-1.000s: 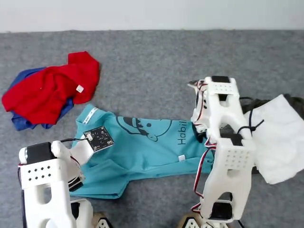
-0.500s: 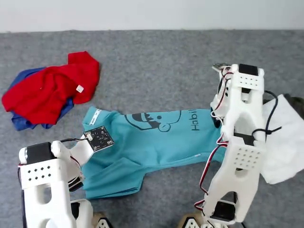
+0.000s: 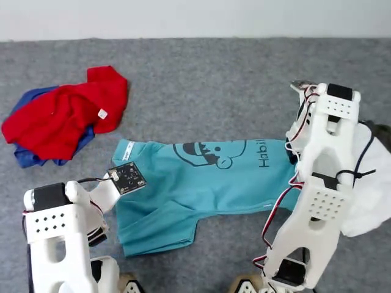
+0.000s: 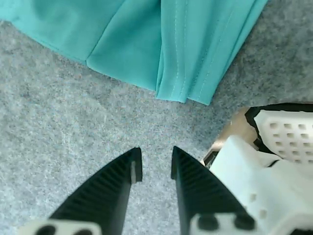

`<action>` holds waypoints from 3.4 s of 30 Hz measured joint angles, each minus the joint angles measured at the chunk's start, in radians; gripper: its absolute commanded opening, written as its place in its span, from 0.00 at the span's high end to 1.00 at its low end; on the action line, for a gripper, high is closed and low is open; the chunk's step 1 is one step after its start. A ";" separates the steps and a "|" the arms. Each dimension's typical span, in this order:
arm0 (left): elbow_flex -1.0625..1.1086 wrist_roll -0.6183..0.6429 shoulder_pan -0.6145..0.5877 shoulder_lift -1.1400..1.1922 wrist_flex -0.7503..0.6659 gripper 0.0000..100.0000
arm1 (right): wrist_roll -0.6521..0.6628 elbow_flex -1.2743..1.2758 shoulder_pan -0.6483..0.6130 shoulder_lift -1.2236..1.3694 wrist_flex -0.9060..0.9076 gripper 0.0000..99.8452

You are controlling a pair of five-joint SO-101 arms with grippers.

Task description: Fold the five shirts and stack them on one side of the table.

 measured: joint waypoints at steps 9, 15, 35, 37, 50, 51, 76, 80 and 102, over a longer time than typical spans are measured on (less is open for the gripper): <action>0.000 0.252 0.000 0.000 -0.203 0.89 | 0.021 -0.018 0.002 -0.040 0.052 0.83; -0.051 0.644 0.003 0.002 -0.552 0.89 | -0.035 -0.018 0.003 -0.163 0.052 0.83; -0.431 0.879 0.163 0.885 -1.097 0.89 | -0.087 0.038 -0.058 -0.224 0.052 0.83; -0.479 0.879 0.164 0.971 -1.097 0.89 | -0.087 0.041 -0.058 -0.224 0.052 0.83; -0.628 0.853 0.157 1.131 -0.872 0.89 | -0.087 0.041 -0.058 -0.224 0.052 0.83; -0.628 0.847 0.146 1.143 -0.870 0.90 | -0.087 0.041 -0.058 -0.224 0.052 0.83; -0.980 0.878 0.037 1.049 -0.311 0.91 | -0.087 0.041 -0.097 -0.224 0.052 0.83; -0.993 0.876 0.160 1.022 -0.150 0.91 | -0.087 0.041 -0.097 -0.224 0.052 0.83; -0.996 0.845 0.192 1.389 -0.281 0.92 | -0.091 0.101 -0.106 -0.224 0.052 0.83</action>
